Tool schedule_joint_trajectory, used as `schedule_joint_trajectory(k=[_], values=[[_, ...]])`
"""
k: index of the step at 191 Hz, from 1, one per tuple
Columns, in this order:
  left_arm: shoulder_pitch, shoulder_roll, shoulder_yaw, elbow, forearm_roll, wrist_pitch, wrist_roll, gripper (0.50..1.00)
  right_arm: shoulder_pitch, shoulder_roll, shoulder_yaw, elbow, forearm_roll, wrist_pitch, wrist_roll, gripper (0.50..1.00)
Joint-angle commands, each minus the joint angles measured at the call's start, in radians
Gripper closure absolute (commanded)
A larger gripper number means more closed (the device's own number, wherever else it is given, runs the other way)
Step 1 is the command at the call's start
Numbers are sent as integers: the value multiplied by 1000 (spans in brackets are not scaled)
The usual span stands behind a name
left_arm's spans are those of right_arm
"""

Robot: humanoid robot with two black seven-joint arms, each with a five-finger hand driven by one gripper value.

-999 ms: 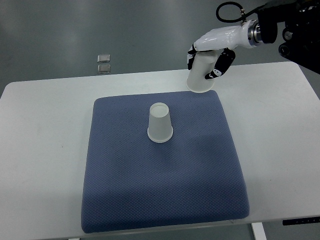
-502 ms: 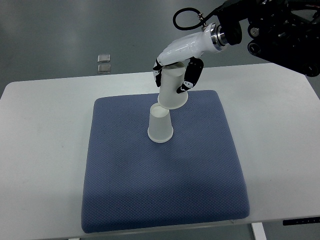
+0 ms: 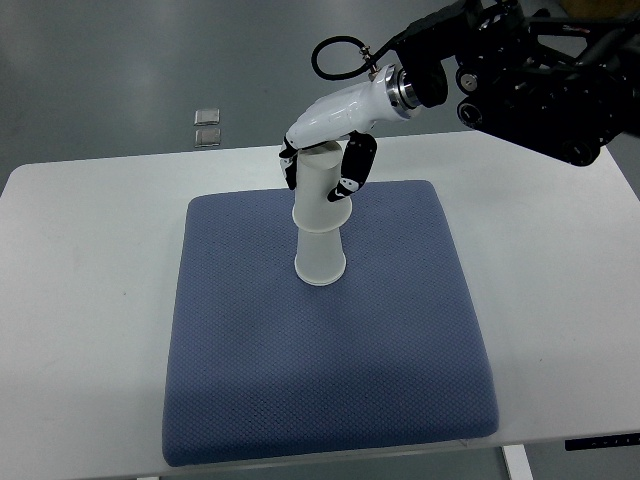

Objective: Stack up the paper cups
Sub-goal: 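Lift the cup with the right hand and carry it over the pad cup, then lower the held cup onto the cup on the pad with the right hand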

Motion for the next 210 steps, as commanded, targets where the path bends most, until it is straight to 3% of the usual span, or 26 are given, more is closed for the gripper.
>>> schedule_joint_trajectory(k=[1,210], values=[[0,0,0,0,0,0,0,500,-19,0,0,-14,-4,-3,-1,863],[0,0,0,0,0,0,0,500,-21,39,2,-32,8,-16,-1,857]])
